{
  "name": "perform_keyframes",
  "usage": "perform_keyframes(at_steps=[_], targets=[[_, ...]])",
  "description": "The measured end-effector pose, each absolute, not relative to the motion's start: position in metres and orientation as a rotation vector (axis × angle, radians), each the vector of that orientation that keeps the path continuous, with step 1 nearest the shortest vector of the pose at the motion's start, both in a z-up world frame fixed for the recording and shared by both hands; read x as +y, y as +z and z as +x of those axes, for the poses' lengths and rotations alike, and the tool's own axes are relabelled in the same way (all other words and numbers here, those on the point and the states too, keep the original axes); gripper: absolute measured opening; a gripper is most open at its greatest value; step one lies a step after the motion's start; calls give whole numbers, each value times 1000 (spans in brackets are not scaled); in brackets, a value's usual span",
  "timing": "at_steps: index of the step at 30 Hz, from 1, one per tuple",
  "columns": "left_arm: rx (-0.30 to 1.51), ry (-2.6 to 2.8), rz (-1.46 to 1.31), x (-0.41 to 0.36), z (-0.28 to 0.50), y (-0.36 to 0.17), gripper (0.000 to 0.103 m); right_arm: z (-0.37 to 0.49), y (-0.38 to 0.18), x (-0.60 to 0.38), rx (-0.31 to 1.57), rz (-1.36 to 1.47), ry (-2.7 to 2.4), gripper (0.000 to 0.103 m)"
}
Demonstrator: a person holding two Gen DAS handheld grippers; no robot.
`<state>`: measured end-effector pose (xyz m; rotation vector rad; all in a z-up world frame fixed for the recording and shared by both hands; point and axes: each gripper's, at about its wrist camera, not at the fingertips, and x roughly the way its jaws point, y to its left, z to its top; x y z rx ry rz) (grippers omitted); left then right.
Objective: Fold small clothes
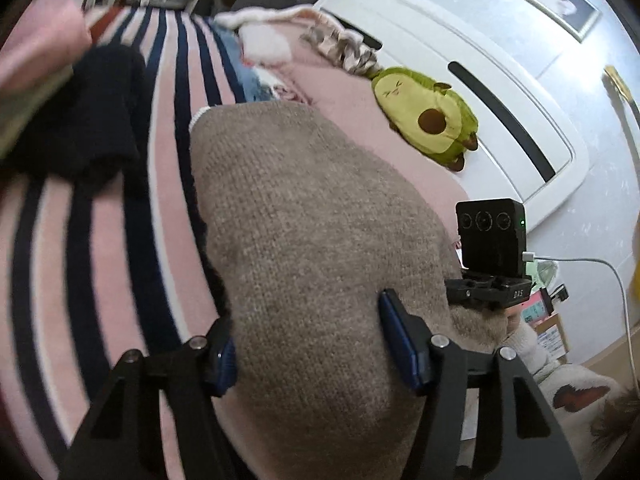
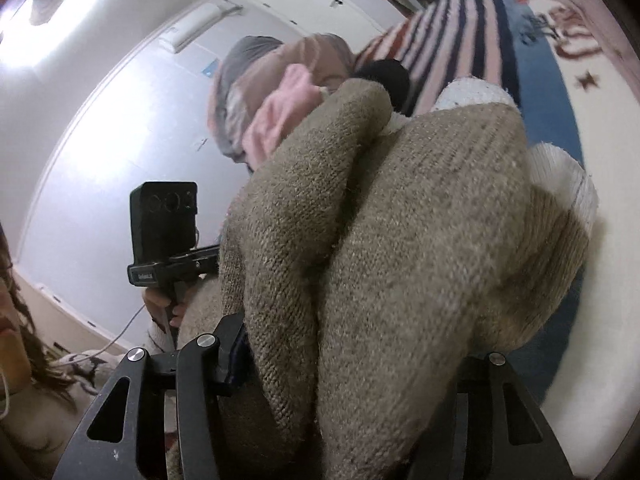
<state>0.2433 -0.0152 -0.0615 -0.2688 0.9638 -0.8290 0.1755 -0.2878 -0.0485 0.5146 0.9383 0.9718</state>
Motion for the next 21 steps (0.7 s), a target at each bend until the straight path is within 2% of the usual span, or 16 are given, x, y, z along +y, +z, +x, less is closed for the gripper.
perform_keyframes(at_steps=[6, 13, 21], targets=[[877, -768, -244, 23, 212, -27, 59, 166, -18, -258, 906, 451, 1016, 48], [829, -672, -263, 92, 175, -14, 59, 164, -23, -235, 921, 397, 1086, 48], [806, -541, -306, 186, 141, -20, 59, 177, -29, -130, 977, 343, 1184, 48]])
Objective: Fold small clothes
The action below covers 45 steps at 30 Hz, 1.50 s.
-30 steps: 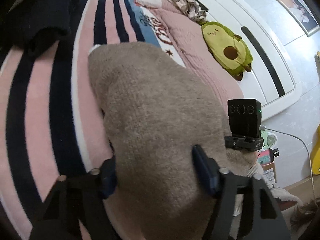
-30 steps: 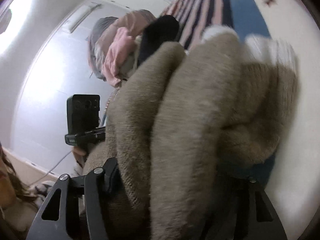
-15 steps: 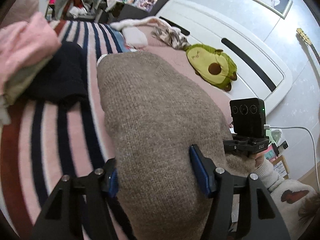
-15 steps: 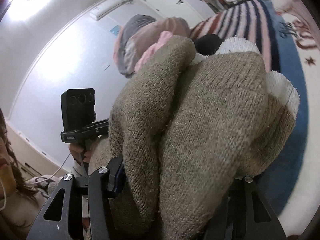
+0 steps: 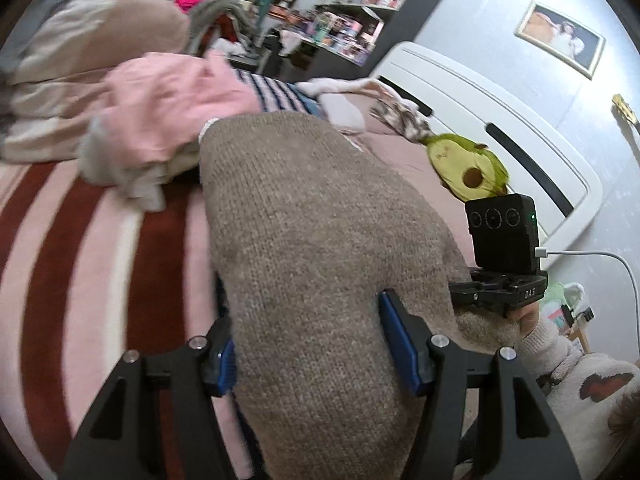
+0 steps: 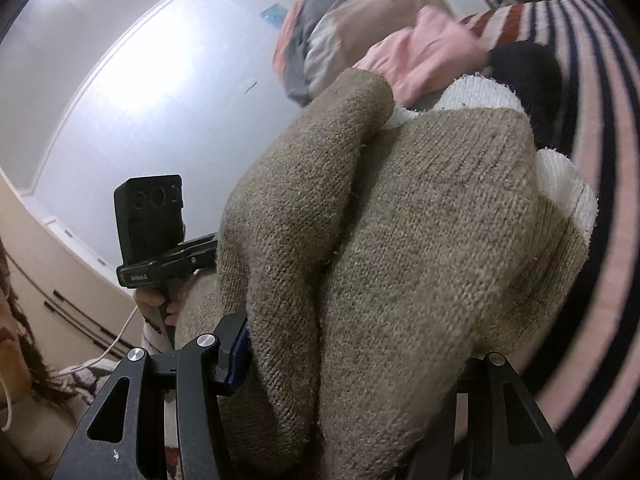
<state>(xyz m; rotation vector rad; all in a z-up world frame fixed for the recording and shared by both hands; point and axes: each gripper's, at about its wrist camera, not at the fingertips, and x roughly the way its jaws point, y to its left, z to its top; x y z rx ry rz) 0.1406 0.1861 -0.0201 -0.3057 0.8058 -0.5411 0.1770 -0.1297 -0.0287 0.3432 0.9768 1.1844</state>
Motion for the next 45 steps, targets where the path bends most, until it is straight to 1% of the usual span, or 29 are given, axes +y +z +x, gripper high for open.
perform_keyframes(at_steps=[13, 19, 25, 31, 35, 40, 45], targets=[[765, -358, -359, 322, 102, -50, 59, 203, -57, 40, 1099, 271, 1312, 48], [747, -277, -359, 380, 96, -65, 59, 219, -76, 122, 1150, 255, 1374, 48], [747, -219, -350, 419, 104, -80, 59, 237, -99, 175, 1198, 253, 1394, 48], [768, -179, -346, 446, 119, -101, 59, 255, -115, 200, 1230, 253, 1391, 48], [788, -179, -396, 459, 121, -118, 60, 252, -123, 205, 1240, 246, 1387, 48], [777, -163, -388, 458, 113, -114, 62, 249, -121, 193, 1242, 228, 1374, 54], [776, -113, -353, 454, 106, -106, 61, 241, -109, 175, 1232, 213, 1349, 54]])
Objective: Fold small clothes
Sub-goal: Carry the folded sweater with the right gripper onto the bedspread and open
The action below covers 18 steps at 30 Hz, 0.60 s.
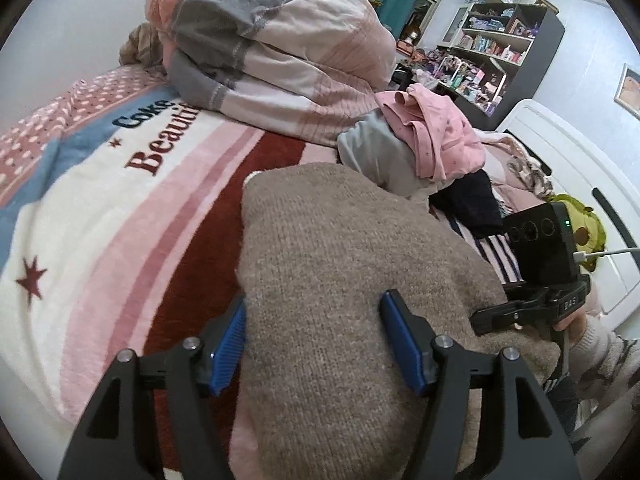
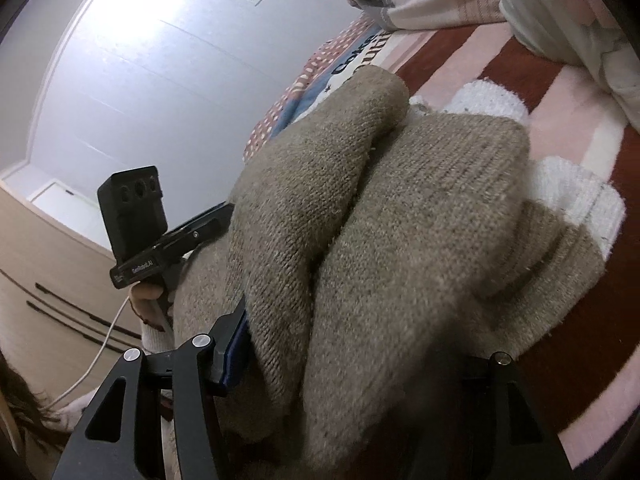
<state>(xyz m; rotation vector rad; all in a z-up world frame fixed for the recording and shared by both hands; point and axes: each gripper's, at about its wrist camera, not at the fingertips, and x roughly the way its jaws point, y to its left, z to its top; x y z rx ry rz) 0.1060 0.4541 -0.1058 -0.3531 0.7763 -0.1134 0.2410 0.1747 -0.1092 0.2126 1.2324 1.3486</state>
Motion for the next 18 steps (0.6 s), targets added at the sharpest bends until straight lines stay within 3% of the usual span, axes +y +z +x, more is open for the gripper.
perform_keyframes(at_steps=[18], targets=[[734, 50, -284, 424, 52, -60, 63, 204, -81, 135, 1182, 183, 1265, 54]])
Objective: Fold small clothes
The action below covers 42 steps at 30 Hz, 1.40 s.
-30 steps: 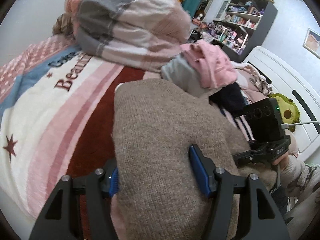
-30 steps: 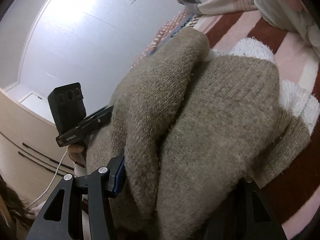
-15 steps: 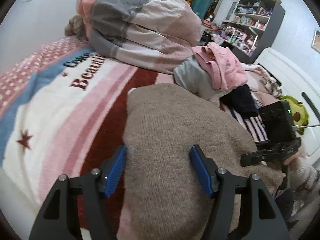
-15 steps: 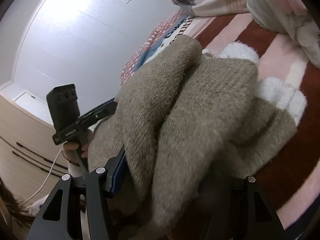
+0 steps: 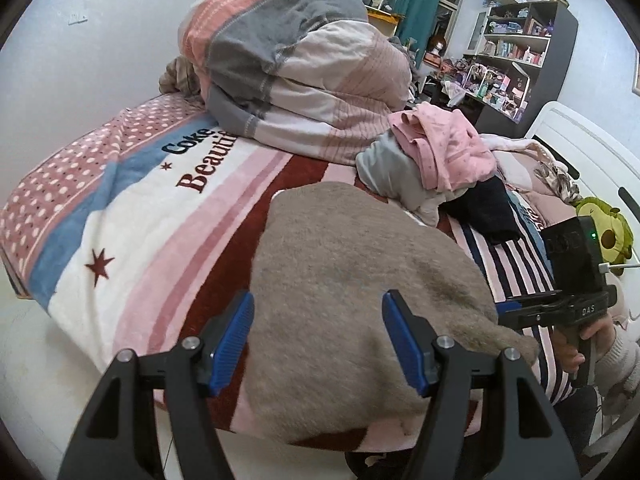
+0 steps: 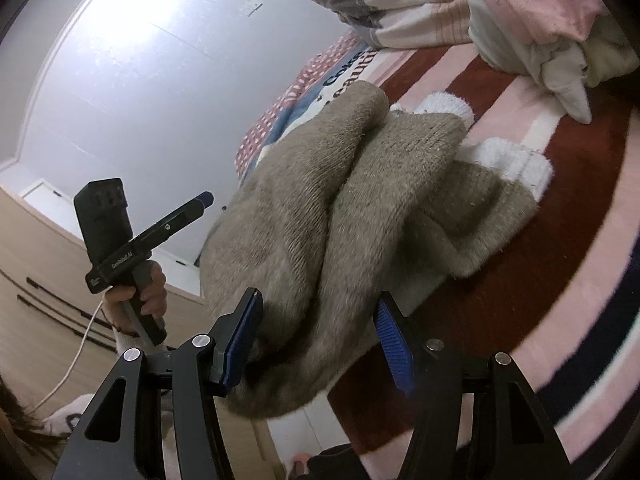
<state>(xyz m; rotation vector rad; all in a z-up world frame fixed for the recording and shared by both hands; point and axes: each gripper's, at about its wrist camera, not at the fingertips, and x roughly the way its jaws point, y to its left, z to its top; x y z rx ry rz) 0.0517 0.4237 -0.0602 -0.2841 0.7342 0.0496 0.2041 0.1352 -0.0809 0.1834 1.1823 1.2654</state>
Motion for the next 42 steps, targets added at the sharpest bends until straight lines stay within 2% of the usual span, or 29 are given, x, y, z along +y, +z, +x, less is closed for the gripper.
perform_keyframes(at_steps=[5, 8, 21, 24, 31, 33, 36, 37, 42], targets=[[713, 64, -267, 395, 40, -48, 65, 181, -65, 112, 1133, 120, 1226, 54], [693, 74, -245, 375, 35, -40, 70, 167, -58, 95, 1100, 95, 1202, 61], [628, 72, -140, 258, 13, -13, 76, 112, -30, 2, 943, -7, 986, 64], [600, 73, -117, 226, 9, -9, 77, 98, -22, -25, 895, -28, 927, 73], [422, 133, -15, 137, -7, 9, 95, 53, -2, -92, 666, -135, 682, 78], [368, 124, -13, 114, -13, 14, 99, 43, 2, -113, 603, -131, 602, 89], [304, 117, -14, 84, -20, 21, 101, 27, 11, -141, 508, -141, 485, 97], [287, 114, -15, 76, -23, 22, 101, 19, 14, -149, 469, -156, 438, 103], [256, 80, -6, 48, -32, 28, 102, -5, 22, -169, 357, -190, 298, 102]])
